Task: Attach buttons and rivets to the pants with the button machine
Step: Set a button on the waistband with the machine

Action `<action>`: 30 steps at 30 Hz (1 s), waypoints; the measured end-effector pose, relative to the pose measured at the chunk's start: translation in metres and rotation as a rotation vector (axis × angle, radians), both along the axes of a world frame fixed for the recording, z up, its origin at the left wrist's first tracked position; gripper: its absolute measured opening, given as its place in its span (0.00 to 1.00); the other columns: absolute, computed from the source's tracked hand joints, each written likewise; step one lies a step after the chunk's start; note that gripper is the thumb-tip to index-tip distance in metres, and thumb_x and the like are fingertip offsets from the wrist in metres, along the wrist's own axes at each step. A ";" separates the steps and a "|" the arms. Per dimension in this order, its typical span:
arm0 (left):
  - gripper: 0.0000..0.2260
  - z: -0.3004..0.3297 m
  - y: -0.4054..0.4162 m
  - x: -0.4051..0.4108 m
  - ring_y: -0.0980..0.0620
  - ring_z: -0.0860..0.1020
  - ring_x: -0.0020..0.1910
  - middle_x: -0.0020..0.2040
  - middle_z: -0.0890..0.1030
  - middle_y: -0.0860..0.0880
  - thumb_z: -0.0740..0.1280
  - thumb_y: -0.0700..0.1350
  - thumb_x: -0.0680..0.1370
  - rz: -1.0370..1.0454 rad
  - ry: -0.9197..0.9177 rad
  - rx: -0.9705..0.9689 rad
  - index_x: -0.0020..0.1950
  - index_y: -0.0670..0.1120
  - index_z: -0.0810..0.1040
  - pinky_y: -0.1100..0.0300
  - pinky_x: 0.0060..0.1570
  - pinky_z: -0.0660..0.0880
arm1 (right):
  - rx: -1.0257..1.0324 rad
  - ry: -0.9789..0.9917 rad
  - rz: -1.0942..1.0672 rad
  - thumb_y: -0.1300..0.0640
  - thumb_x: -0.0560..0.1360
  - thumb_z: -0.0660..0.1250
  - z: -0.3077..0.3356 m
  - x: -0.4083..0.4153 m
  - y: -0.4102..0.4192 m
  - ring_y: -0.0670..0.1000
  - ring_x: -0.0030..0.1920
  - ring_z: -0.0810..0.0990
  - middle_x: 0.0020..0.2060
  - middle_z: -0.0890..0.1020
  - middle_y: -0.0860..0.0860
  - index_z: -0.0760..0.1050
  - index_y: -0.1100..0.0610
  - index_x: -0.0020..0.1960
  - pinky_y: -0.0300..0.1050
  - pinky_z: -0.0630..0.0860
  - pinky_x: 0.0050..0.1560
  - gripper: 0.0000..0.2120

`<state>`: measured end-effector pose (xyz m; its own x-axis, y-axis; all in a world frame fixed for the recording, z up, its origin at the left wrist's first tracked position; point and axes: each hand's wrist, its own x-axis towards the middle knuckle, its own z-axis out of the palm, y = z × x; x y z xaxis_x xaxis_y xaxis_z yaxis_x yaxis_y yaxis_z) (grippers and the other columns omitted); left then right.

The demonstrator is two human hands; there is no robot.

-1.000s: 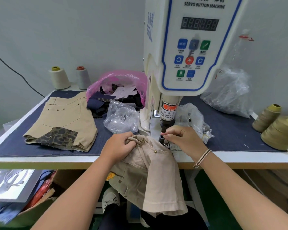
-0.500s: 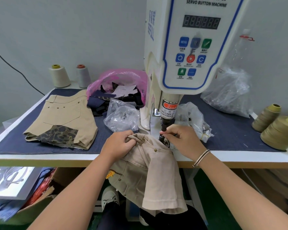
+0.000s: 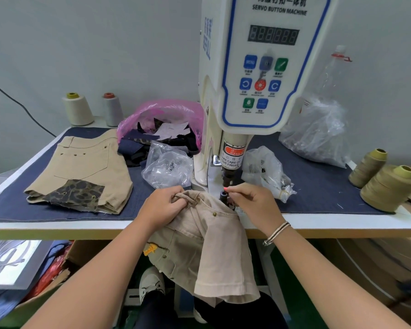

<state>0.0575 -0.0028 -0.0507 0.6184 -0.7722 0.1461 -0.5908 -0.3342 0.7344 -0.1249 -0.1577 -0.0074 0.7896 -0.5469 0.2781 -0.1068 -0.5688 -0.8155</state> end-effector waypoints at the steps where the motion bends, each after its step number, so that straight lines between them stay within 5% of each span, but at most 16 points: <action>1: 0.08 0.000 0.000 0.000 0.54 0.70 0.33 0.28 0.73 0.57 0.60 0.53 0.70 0.000 -0.002 -0.003 0.35 0.50 0.70 0.56 0.36 0.66 | 0.044 -0.007 -0.002 0.65 0.76 0.66 0.000 0.002 -0.001 0.38 0.43 0.81 0.41 0.83 0.43 0.82 0.51 0.50 0.32 0.77 0.49 0.11; 5: 0.08 0.000 0.000 0.000 0.54 0.69 0.32 0.28 0.72 0.56 0.61 0.52 0.70 -0.011 0.004 -0.012 0.34 0.50 0.70 0.56 0.35 0.66 | 0.249 -0.073 -0.101 0.66 0.76 0.65 0.002 0.000 -0.015 0.41 0.40 0.83 0.40 0.84 0.46 0.81 0.50 0.49 0.32 0.78 0.42 0.12; 11: 0.10 0.010 0.001 -0.001 0.56 0.63 0.27 0.24 0.65 0.56 0.60 0.45 0.65 -0.102 0.270 -0.100 0.23 0.48 0.69 0.60 0.29 0.61 | -0.030 0.100 -0.066 0.61 0.74 0.69 -0.016 -0.027 -0.016 0.36 0.43 0.78 0.43 0.81 0.41 0.79 0.47 0.47 0.28 0.73 0.45 0.09; 14: 0.12 0.014 0.007 0.000 0.57 0.58 0.27 0.25 0.61 0.54 0.58 0.41 0.64 -0.232 0.345 -0.096 0.21 0.51 0.60 0.63 0.28 0.57 | -0.065 0.079 -0.046 0.62 0.74 0.69 -0.024 -0.032 -0.012 0.39 0.43 0.78 0.42 0.81 0.45 0.81 0.50 0.47 0.31 0.74 0.44 0.08; 21: 0.12 0.016 0.009 0.001 0.54 0.55 0.27 0.24 0.58 0.52 0.58 0.44 0.64 -0.356 0.032 0.171 0.23 0.49 0.57 0.55 0.31 0.55 | -0.243 0.024 -0.044 0.60 0.74 0.70 -0.022 -0.026 0.001 0.42 0.40 0.77 0.39 0.79 0.44 0.81 0.53 0.45 0.33 0.73 0.41 0.03; 30: 0.11 0.018 0.009 -0.002 0.54 0.55 0.29 0.25 0.57 0.52 0.57 0.45 0.64 -0.280 0.088 0.136 0.25 0.48 0.55 0.55 0.33 0.56 | -0.606 0.218 0.158 0.53 0.78 0.65 -0.001 -0.011 -0.001 0.49 0.46 0.76 0.43 0.80 0.50 0.82 0.51 0.54 0.43 0.71 0.44 0.09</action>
